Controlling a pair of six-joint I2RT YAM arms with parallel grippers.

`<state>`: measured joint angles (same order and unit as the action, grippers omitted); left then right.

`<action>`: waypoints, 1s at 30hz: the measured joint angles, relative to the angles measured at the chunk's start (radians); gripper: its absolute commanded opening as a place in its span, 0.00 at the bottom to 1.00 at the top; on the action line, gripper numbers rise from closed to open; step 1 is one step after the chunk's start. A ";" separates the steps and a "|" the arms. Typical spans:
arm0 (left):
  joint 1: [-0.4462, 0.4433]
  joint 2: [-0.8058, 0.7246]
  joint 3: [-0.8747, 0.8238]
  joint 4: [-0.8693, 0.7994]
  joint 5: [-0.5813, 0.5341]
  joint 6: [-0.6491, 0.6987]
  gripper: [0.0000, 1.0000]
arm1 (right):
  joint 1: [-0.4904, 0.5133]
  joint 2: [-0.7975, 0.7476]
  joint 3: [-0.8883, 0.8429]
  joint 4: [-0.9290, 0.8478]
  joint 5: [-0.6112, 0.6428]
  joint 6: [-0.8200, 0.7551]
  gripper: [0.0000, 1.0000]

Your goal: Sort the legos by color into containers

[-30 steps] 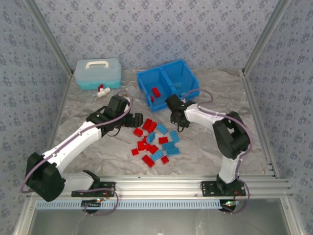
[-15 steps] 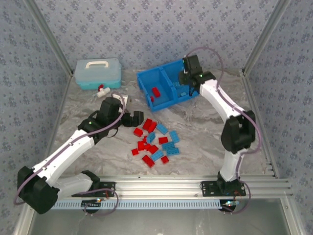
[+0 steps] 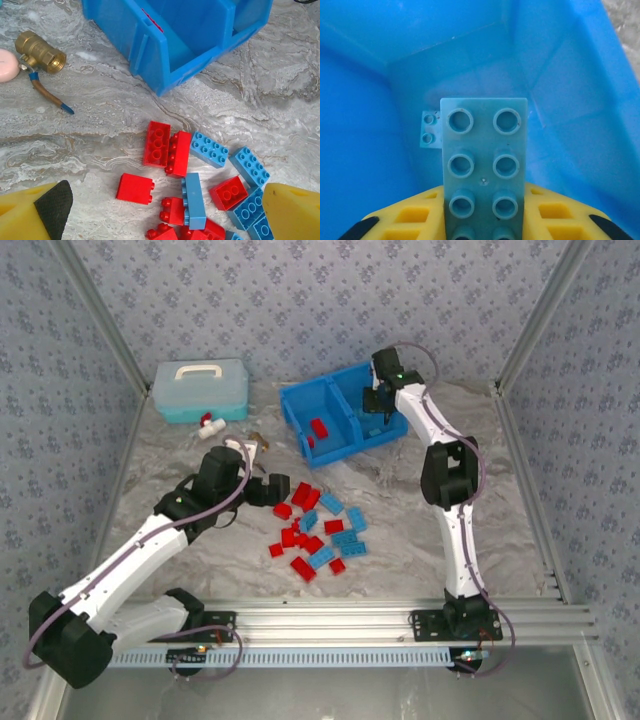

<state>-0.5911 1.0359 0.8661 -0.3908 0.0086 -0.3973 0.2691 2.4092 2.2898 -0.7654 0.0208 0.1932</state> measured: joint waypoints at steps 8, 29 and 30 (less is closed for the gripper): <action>0.000 0.028 0.000 -0.008 -0.032 -0.024 0.99 | 0.002 -0.020 0.026 -0.026 -0.011 0.027 0.54; 0.020 0.568 0.057 -0.015 0.030 0.063 0.75 | 0.089 -0.798 -0.841 0.218 -0.149 0.064 0.76; 0.020 0.578 0.060 -0.010 0.041 0.068 0.75 | 0.089 -0.798 -0.864 0.219 -0.148 0.066 0.76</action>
<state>-0.5713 1.6138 0.9257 -0.4007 0.0498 -0.3298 0.3584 1.6115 1.4258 -0.5461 -0.1276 0.2596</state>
